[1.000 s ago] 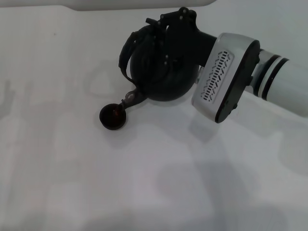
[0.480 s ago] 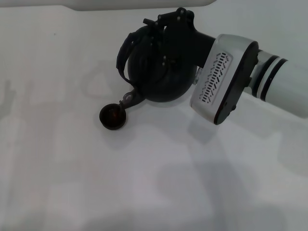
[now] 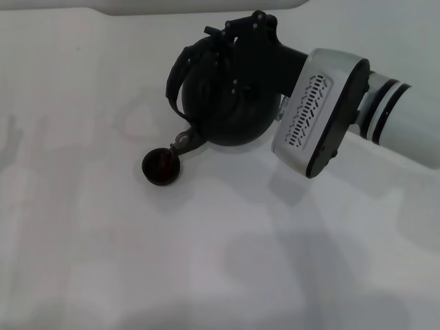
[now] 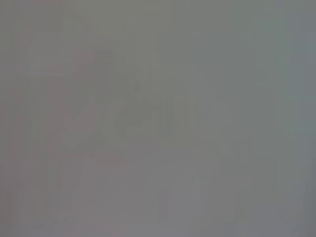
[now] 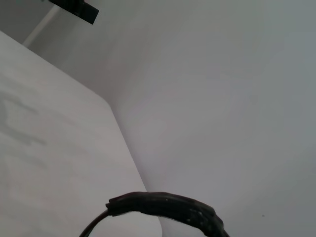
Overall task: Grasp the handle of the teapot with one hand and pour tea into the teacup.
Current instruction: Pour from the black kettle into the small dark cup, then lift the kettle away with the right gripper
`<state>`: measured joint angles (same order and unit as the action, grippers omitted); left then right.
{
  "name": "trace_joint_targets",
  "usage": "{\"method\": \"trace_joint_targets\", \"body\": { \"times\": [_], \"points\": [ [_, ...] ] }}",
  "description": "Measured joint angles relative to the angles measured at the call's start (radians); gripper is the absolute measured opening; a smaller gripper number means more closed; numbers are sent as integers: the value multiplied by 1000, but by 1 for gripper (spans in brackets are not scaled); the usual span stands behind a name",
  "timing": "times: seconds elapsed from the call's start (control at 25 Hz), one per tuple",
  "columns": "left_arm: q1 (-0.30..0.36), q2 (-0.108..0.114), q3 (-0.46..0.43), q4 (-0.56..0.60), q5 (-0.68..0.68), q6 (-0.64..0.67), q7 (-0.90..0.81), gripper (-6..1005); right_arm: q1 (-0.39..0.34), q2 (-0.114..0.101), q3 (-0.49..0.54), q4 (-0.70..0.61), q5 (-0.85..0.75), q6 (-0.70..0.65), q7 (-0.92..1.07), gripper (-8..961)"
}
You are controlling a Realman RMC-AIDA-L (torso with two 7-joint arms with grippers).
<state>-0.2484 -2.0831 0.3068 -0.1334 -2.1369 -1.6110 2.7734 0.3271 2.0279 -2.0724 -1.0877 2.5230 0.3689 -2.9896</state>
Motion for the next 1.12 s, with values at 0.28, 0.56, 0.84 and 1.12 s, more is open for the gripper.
{"method": "trace_joint_targets", "body": {
  "times": [0.28, 0.56, 0.84, 1.12],
  "points": [
    [0, 1, -2, 0, 0, 0, 0, 886, -9, 0, 1, 4, 36, 5, 1, 106],
    [0, 2, -3, 5, 0, 0, 0, 885, -18, 0, 6, 30, 120, 42, 8, 106],
    [0, 3, -3, 8, 0, 0, 0, 886, -26, -2, 5, 63, 211, 83, 10, 107],
    [-2, 4, -3, 9, 0, 4, 0, 885, -41, -2, 8, 78, 256, 102, 68, 107]
  ]
}}
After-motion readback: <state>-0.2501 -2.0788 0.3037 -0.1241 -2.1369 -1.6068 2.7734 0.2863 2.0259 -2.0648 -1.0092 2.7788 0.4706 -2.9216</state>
